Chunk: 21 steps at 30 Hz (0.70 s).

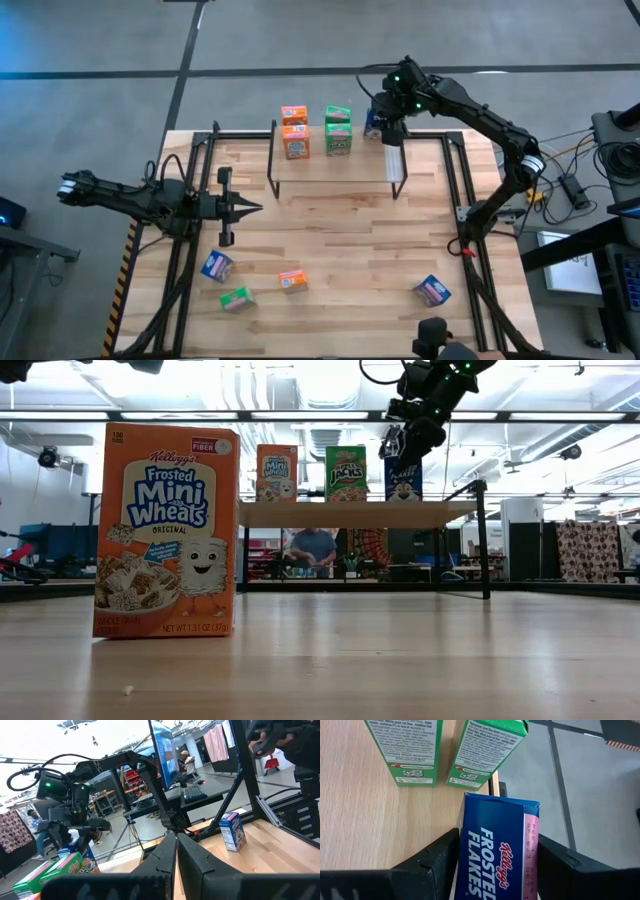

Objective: Stack cereal on shelf
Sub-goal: Put the top right blue cereal box on the shelf

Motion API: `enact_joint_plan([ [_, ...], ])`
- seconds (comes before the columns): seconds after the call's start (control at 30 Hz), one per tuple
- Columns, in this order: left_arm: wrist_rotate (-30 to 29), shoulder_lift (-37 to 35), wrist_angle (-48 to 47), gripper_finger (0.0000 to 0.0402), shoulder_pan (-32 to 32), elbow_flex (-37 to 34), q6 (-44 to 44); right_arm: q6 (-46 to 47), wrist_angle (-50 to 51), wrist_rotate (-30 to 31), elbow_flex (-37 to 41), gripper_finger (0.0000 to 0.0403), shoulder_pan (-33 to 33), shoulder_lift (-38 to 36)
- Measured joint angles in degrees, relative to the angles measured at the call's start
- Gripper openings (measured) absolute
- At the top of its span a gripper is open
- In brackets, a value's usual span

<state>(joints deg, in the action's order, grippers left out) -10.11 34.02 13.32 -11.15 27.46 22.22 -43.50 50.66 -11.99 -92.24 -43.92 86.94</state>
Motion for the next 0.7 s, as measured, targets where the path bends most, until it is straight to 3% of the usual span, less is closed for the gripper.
enact_joint_plan([
  [0.7, 0.02, 0.0, -0.26, 0.0, 0.01, 0.63, -0.22, 2.89, 1.58, 0.07, -2.23, 0.0203, 0.0, 0.09],
])
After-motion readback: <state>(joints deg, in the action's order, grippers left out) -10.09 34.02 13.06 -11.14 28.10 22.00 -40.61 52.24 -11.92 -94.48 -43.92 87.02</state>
